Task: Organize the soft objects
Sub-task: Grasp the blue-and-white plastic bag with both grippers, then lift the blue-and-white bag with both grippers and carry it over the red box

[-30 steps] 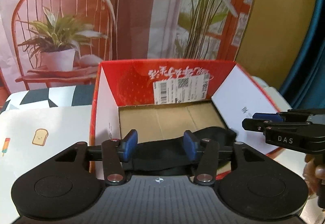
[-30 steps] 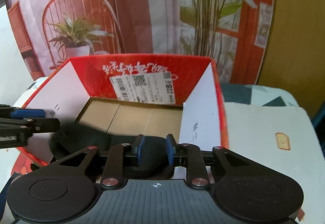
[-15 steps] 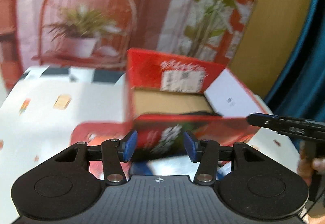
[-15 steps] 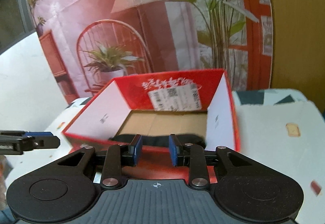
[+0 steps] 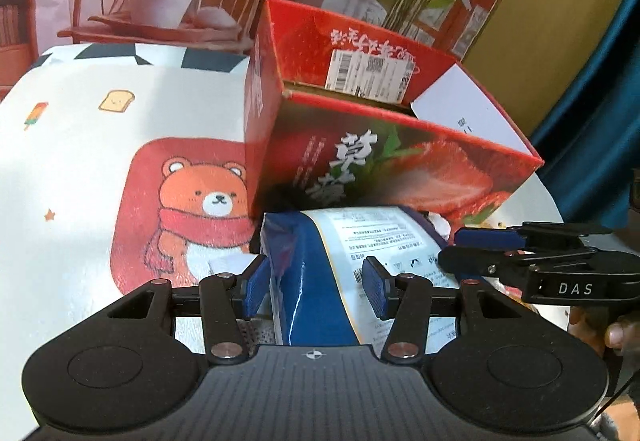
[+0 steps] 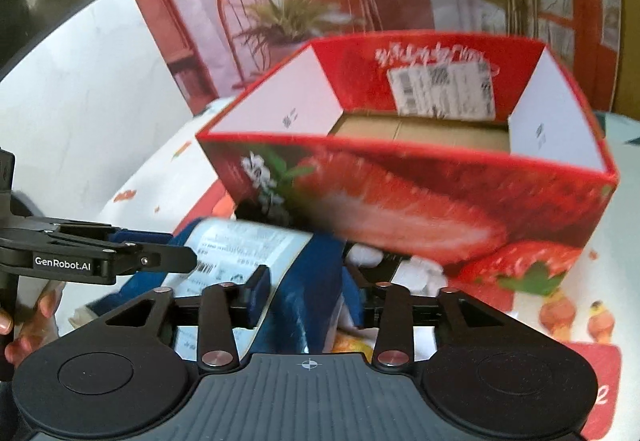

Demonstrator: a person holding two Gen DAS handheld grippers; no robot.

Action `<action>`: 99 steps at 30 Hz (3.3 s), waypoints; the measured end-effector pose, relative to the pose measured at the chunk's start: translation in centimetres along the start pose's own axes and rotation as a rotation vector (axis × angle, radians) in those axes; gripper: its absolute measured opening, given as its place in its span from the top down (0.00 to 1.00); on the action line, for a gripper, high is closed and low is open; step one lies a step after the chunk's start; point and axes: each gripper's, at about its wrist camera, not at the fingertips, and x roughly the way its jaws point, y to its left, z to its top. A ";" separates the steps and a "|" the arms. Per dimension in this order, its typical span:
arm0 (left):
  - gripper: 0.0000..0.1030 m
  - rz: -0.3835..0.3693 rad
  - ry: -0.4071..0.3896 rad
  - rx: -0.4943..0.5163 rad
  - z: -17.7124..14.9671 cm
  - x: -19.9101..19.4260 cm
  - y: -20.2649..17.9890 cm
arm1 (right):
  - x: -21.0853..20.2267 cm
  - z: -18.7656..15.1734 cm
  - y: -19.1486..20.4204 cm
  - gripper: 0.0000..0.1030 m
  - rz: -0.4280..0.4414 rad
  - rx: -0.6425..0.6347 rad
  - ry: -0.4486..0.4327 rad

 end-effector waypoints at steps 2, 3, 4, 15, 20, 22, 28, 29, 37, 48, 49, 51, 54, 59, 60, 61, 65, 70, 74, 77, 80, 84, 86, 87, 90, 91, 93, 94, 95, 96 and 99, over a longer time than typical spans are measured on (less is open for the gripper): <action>0.47 -0.004 0.008 0.007 -0.2 0.1 0.0 | 0.5 -0.2 -0.1 0.59 0.015 0.011 0.023; 0.47 -0.009 0.012 0.010 -0.1 0.2 0.0 | 0.7 -0.3 -0.2 0.59 0.023 0.016 0.034; 0.47 -0.013 0.016 0.012 -0.2 0.4 0.0 | 0.9 -0.4 -0.2 0.58 0.025 0.019 0.041; 0.47 -0.019 0.052 0.038 0.2 1.7 -0.2 | 2.5 0.1 -0.2 0.56 0.082 -0.009 0.106; 0.47 -0.006 0.056 0.028 0.7 2.0 -0.5 | 3.2 0.6 -0.5 0.56 0.105 0.013 0.139; 0.49 0.013 0.048 0.035 0.7 2.1 -0.8 | 3.3 0.8 -0.5 0.61 0.102 0.008 0.142; 0.62 0.007 0.024 0.063 0.8 1.3 -1.0 | 2.9 0.8 0.0 0.71 0.072 -0.023 0.131; 0.63 0.004 0.021 0.061 0.9 1.1 -1.0 | 2.7 0.8 0.0 0.73 0.070 -0.028 0.123; 0.63 -0.013 -0.057 0.092 1.9 -2.0 -1.6 | -0.1 1.7 1.7 0.76 0.051 -0.146 0.045; 0.63 -0.038 -0.196 0.150 5.0 -6.4 -3.8 | -5.1 5.3 3.6 0.78 0.046 -0.284 -0.114; 0.63 -0.040 -0.204 0.154 5.3 -6.6 -4.0 | -5.5 5.6 3.6 0.78 0.046 -0.294 -0.128; 0.63 -0.046 -0.216 0.158 6.0 -6.9 -4.5 | -6.2 6.5 3.6 0.78 0.046 -0.308 -0.159; 0.63 -0.047 -0.233 0.173 7.0 -6.9 -5.2 | -7.2 7.7 3.2 0.78 0.040 -0.319 -0.200; 0.63 -0.016 -0.281 0.213 9.4 -6.1 -6.5 | -7.6 9.5 2.4 0.78 -0.001 -0.384 -0.242; 0.63 -0.005 -0.300 0.223 9.7 -6.0 -6.8 | -7.5 9.8 2.3 0.78 -0.008 -0.401 -0.241; 0.63 0.010 -0.315 0.240 10.1 -5.7 -7.1 | -7.3 10.1 2.2 0.78 -0.016 -0.421 -0.242; 0.63 0.044 -0.332 0.259 11.9 -4.1 -7.7 | -6.4 11.3 1.6 0.78 -0.056 -0.499 -0.275; 0.63 0.062 -0.361 0.279 14.4 -2.1 -8.1 | -4.5 11.8 0.9 0.78 -0.138 -0.664 -0.300; 0.63 0.075 -0.380 0.278 15.8 -0.5 -8.4 | -3.1 12.6 -0.3 0.79 -0.179 -0.643 -0.327; 0.63 0.086 -0.388 0.265 16.5 0.8 -8.6 | -2.0 12.5 -0.8 0.80 -0.239 -0.685 -0.368; 0.63 0.108 -0.381 0.273 16.9 2.1 -8.7 | -0.8 12.2 -1.4 0.80 -0.290 -0.709 -0.396; 0.63 0.119 -0.320 0.289 16.7 4.0 -8.4 | 0.9 11.4 -2.2 0.80 -0.312 -0.706 -0.386; 0.63 0.117 -0.286 0.303 16.3 4.7 -8.1 | 1.6 10.9 -2.8 0.80 -0.298 -0.698 -0.352; 0.63 0.114 -0.263 0.305 16.1 5.1 -7.8 | 1.9 10.6 -3.0 0.80 -0.290 -0.695 -0.331; 0.63 0.106 -0.205 0.293 15.8 5.7 -7.2 | 2.7 9.8 -3.2 0.81 -0.270 -0.698 -0.279; 0.63 0.104 -0.186 0.293 15.8 5.8 -7.0 | 3.0 9.7 -3.3 0.81 -0.260 -0.694 -0.259; 0.63 0.101 -0.144 0.290 15.5 6.2 -6.7 | 3.3 9.8 -3.5 0.81 -0.232 -0.662 -0.210; 0.63 0.099 -0.124 0.287 15.5 6.4 -6.5 | 3.4 10.0 -3.8 0.81 -0.209 -0.630 -0.178; 0.62 0.097 -0.108 0.283 15.5 6.5 -6.3 | 3.6 10.2 -4.0 0.81 -0.188 -0.596 -0.149; 0.62 0.096 -0.095 0.277 15.5 6.7 -6.2 | 3.7 10.3 -4.2 0.81 -0.173 -0.565 -0.131; 0.62 0.099 -0.069 0.259 15.5 7.0 -5.8 | 4.2 11.0 -5.0 0.83 -0.137 -0.434 -0.083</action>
